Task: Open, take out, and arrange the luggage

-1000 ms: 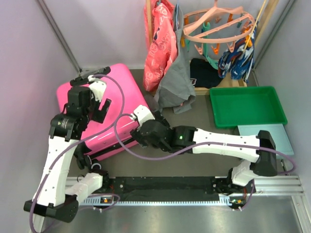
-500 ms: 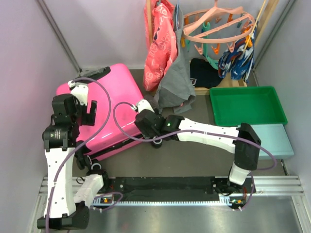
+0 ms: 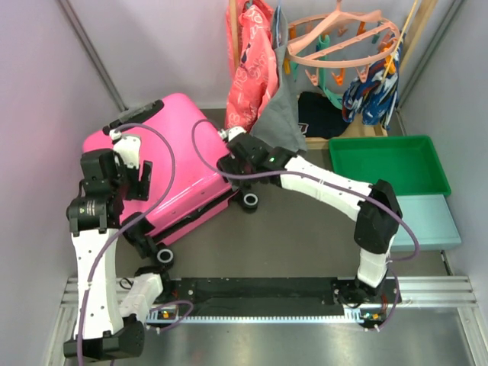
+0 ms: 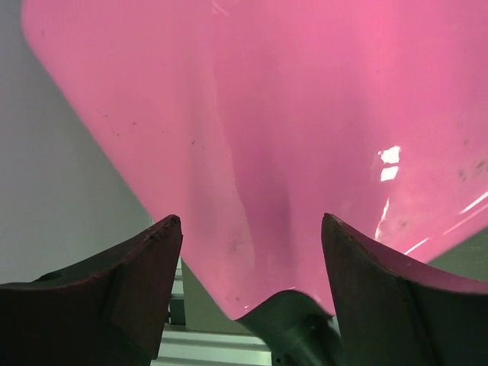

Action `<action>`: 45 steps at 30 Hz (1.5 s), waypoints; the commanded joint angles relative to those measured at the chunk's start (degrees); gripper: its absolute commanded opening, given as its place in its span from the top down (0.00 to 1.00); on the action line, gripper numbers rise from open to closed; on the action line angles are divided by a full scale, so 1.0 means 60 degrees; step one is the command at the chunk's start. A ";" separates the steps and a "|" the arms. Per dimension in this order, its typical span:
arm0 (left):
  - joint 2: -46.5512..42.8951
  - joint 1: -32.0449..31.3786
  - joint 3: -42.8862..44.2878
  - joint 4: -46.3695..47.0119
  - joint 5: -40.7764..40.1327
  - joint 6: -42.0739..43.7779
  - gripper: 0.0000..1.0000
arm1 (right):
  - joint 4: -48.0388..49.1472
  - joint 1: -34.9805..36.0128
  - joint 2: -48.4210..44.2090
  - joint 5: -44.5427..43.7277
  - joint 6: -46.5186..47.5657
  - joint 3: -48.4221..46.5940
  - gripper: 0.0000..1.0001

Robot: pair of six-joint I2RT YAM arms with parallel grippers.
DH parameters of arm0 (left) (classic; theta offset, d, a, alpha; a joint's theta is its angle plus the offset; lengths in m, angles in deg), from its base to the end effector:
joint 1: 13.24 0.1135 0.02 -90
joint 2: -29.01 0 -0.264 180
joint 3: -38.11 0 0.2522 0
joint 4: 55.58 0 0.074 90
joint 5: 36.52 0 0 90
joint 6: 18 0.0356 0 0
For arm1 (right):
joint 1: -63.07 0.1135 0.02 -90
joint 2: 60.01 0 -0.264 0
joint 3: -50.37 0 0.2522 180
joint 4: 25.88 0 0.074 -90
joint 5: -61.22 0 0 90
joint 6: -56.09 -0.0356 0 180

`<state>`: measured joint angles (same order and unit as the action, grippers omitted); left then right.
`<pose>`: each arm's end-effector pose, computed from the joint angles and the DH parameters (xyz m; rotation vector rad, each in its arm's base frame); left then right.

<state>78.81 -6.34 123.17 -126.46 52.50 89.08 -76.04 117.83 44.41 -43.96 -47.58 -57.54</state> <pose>0.1435 0.0180 0.3969 0.1859 2.1960 0.2536 0.2452 0.3310 0.3057 -0.7118 2.2553 0.2673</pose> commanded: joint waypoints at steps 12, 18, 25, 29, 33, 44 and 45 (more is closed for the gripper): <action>0.0006 0.0096 0.0523 0.0189 0.0514 0.0112 0.23 | 0.2757 -0.2227 0.0701 -0.0459 0.2088 -0.2017 1.00; -0.0067 0.0110 0.0420 0.0248 0.0484 0.0112 0.23 | 0.2303 -0.2462 0.0746 0.0257 0.2612 -0.2268 0.87; -0.0068 0.0111 0.0273 0.0321 0.0558 0.0156 0.22 | 0.3311 -0.1760 -0.1182 0.1123 0.3595 -0.0015 0.23; -0.0082 0.0125 0.0332 0.0321 0.0543 0.0141 0.22 | 0.4278 -0.1189 -0.2763 0.1969 0.4400 0.1289 0.13; 0.0005 0.0140 0.0566 0.0249 0.0747 0.0141 0.21 | 0.4809 -0.0545 -0.3794 0.4588 0.6620 0.2579 0.11; 0.0313 0.0169 0.0742 0.0351 0.0953 0.0097 0.20 | 0.2773 0.1068 -0.1176 0.6633 1.1682 0.1689 0.18; 0.0386 0.0169 0.0786 0.0365 0.0953 0.0097 0.20 | 0.2699 0.1097 -0.0941 0.6559 1.1871 0.1369 0.18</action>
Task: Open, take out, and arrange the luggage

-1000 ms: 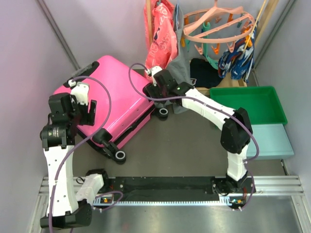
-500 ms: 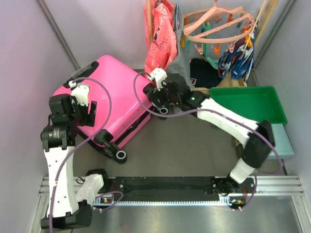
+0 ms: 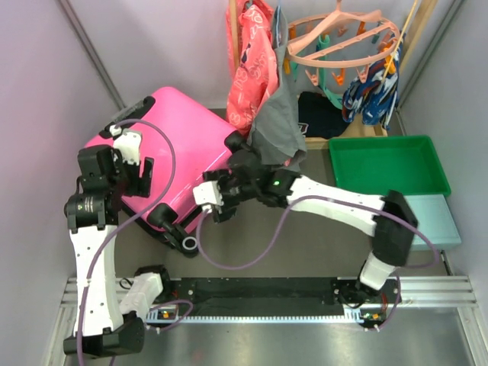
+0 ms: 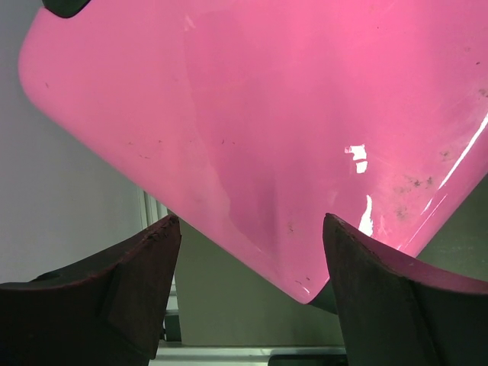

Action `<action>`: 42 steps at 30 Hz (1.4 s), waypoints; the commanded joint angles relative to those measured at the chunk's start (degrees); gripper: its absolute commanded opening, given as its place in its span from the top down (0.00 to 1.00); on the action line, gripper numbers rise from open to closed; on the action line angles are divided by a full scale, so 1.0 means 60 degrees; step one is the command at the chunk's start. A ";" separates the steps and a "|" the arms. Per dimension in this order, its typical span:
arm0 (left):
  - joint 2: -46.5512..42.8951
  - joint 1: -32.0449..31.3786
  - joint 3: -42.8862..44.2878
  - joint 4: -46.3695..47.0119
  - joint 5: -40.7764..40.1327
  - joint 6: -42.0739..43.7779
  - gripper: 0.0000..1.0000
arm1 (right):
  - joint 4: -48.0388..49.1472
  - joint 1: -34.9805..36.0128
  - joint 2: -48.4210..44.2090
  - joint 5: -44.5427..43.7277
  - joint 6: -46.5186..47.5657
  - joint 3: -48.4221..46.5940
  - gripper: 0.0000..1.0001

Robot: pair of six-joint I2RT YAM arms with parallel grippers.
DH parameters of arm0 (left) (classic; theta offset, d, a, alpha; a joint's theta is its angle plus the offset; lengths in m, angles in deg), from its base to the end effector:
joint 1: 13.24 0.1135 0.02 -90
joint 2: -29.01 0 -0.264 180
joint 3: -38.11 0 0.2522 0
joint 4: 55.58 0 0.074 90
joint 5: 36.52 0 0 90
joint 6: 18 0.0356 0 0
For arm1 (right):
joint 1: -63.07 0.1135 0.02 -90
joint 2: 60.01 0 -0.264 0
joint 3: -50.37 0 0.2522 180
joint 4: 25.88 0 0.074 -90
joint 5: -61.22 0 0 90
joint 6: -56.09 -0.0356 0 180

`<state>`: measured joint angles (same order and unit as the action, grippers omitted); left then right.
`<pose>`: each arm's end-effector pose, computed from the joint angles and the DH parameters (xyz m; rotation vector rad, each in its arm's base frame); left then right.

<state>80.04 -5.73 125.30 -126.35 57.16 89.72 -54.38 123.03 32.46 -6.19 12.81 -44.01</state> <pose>0.1468 0.0170 0.4054 0.2305 2.1669 0.1815 0.1779 0.3349 0.3378 -1.7728 1.0082 0.5457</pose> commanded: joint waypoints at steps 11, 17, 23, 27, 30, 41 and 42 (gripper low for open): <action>0.0431 0.0067 0.0725 0.0333 0.0426 -0.0067 0.20 | -0.0927 0.0465 0.3278 -0.0586 0.2160 -0.2060 0.22; 0.0432 0.0082 0.0740 0.0362 0.0397 -0.0067 0.20 | -0.1599 0.0845 0.4085 -0.1039 0.2642 -0.2573 0.28; 0.0388 0.0082 0.0667 0.0362 0.0338 -0.0067 0.20 | -0.1894 0.1109 0.4409 -0.1011 0.2585 -0.2487 0.52; 0.0373 0.0067 0.0769 0.0289 0.0295 -0.0038 0.20 | -0.1893 0.1124 0.4014 -0.1098 0.2467 -0.1917 0.75; 0.0358 0.0082 0.0872 0.0245 0.0338 -0.0037 0.21 | -0.1879 0.1139 0.3385 -0.1347 0.2321 -0.1185 0.87; 0.0314 0.0067 0.0946 0.0230 0.0543 0.0021 0.21 | -0.2991 0.1124 0.1656 -0.2665 0.2014 0.0648 1.00; 0.0285 0.0082 0.0946 0.0215 0.0543 0.0021 0.20 | -0.3050 0.1139 0.1509 -0.2840 0.1984 0.0735 1.00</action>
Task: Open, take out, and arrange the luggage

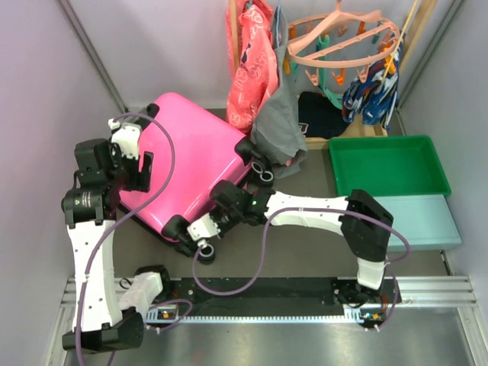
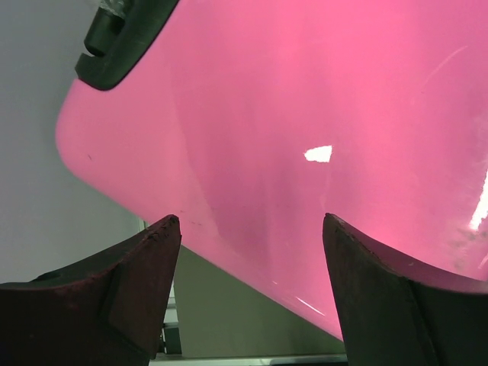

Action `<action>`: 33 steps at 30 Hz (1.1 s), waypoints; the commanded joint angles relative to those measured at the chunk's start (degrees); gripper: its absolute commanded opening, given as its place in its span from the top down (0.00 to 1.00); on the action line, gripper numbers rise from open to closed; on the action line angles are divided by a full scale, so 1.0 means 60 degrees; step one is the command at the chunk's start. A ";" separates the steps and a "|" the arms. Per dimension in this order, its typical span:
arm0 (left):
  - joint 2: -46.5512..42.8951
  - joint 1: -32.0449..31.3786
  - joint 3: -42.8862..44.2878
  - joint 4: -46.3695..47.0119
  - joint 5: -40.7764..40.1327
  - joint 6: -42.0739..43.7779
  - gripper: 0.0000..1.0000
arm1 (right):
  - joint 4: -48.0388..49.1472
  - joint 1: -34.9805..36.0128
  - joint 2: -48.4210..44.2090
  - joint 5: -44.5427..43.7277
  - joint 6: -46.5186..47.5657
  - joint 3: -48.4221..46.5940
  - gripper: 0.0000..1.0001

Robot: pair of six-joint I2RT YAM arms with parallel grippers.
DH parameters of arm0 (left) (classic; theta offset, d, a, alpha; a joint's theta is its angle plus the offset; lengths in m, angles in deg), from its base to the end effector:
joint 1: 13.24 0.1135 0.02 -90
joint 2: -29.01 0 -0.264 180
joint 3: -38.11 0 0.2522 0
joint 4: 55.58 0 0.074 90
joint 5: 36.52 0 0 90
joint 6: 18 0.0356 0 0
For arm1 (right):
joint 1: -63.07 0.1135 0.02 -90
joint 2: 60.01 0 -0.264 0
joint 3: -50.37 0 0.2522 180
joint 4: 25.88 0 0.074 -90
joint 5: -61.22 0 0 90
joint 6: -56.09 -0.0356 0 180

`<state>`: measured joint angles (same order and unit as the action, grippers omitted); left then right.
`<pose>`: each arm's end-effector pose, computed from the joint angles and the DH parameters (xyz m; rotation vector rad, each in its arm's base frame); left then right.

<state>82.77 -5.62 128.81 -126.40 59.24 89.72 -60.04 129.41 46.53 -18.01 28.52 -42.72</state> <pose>0.1554 0.0172 0.4170 0.2480 2.1481 0.1466 0.1600 0.3818 0.2274 -2.1990 0.9571 0.2575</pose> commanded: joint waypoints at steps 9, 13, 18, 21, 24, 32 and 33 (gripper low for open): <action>-0.0317 0.0049 0.0447 0.0193 0.0109 0.0182 0.20 | -0.2561 0.0206 -0.2798 -0.1383 -0.1543 0.2204 1.00; -0.0332 0.0049 0.0359 0.0251 0.0154 0.0168 0.20 | -0.2649 0.0397 -0.3532 -0.1603 -0.2215 0.2937 1.00; -0.0390 0.0049 0.0228 0.0296 0.0226 0.0182 0.20 | -0.2474 0.0427 -0.4279 -0.1968 -0.3299 0.3202 0.73; -0.0434 0.0049 0.0125 0.0354 0.0271 0.0168 0.20 | -0.2415 0.0456 -0.4675 -0.1838 -0.4629 0.2882 0.50; -0.0449 0.0049 0.0052 0.0369 0.0300 0.0168 0.20 | -0.2327 0.0573 -0.5100 -0.2159 -0.5582 0.2545 0.42; -0.0551 0.0049 -0.0519 0.0662 -0.0081 0.0314 0.19 | -0.3789 0.2295 -0.5382 -0.3505 -0.9420 0.0773 0.20; -0.0551 0.0049 -0.0563 0.0691 -0.0066 0.0300 0.19 | -0.3951 0.2621 -0.5249 -0.3827 -1.0323 0.0306 0.17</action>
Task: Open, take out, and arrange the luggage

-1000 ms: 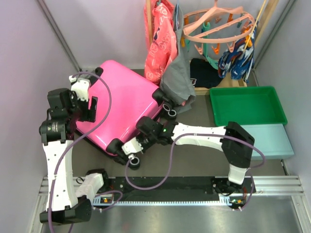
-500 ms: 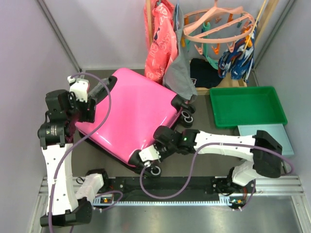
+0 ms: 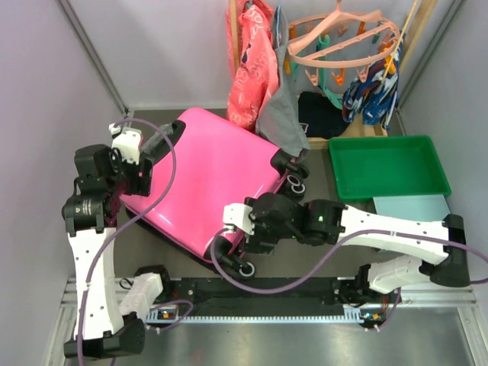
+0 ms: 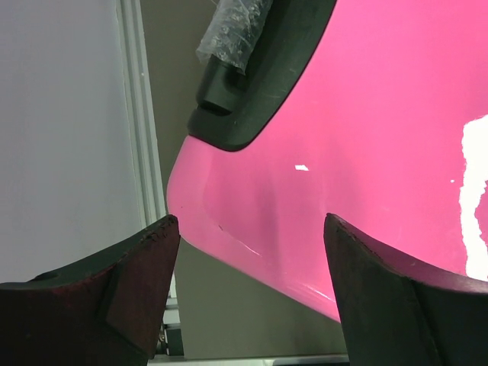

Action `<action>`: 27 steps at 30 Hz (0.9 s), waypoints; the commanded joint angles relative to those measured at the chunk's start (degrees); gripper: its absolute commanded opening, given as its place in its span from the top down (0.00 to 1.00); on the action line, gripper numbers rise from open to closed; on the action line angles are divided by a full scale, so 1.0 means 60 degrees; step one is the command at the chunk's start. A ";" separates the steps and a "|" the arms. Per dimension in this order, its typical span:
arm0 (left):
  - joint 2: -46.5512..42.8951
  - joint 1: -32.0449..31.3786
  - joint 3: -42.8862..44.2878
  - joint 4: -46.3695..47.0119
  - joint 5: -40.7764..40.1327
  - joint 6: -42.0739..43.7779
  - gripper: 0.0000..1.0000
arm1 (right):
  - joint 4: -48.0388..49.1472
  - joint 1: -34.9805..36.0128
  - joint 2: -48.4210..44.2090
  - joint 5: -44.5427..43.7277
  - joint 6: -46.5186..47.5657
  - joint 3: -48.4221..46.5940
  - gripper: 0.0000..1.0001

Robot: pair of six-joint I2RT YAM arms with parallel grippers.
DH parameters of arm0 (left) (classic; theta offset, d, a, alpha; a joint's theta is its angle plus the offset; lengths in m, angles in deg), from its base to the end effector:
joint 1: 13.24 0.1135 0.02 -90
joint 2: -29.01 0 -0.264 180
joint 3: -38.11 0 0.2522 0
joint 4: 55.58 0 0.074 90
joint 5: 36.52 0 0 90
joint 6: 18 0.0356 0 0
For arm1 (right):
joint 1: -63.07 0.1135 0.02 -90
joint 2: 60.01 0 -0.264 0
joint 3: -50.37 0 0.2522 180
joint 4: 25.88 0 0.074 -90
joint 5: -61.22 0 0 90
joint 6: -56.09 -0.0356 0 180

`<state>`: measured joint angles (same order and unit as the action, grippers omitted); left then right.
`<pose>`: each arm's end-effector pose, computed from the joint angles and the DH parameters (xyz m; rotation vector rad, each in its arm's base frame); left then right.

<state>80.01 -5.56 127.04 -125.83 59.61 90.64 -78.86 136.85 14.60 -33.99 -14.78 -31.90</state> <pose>0.1444 0.0156 0.4152 0.2665 2.1186 0.1563 0.0804 0.2649 0.3238 -1.6986 1.6760 0.3536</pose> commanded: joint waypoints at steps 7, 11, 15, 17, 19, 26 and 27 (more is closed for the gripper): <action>-0.0166 0.0038 -0.0327 0.0626 0.0048 0.0059 0.19 | -0.1037 0.2616 0.1070 -0.2398 -0.7844 -0.1795 0.01; -0.0224 0.0038 -0.0284 0.0597 0.0047 0.0059 0.19 | -0.0657 0.2660 0.1699 -0.2514 -0.8857 -0.1823 0.01; -0.0370 0.0038 -0.0254 0.0509 0.0062 0.0059 0.19 | -0.0817 0.2704 0.2505 -0.3158 -0.9180 -0.2146 0.01; -0.0443 0.0038 -0.0283 0.0494 0.0106 0.0059 0.19 | -0.0744 0.2675 0.2959 -0.3554 -0.9137 -0.2190 0.01; -0.0473 0.0038 -0.0327 0.0479 0.0150 0.0029 0.19 | -0.0889 0.2645 0.3398 -0.3614 -0.9034 -0.2365 0.01; -0.0546 0.0038 -0.0240 0.0304 0.0223 0.0073 0.19 | -0.0963 0.2572 0.4148 -0.3599 -0.8902 -0.2454 0.53; -0.0532 0.0023 -0.0225 0.0304 0.0252 0.0073 0.19 | -0.0963 0.2572 0.4075 -0.3628 -0.8873 -0.2454 0.61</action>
<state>77.48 -5.51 125.19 -125.13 59.96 90.79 -84.98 152.30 39.97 -53.88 -67.50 -44.10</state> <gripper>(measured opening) 0.812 0.546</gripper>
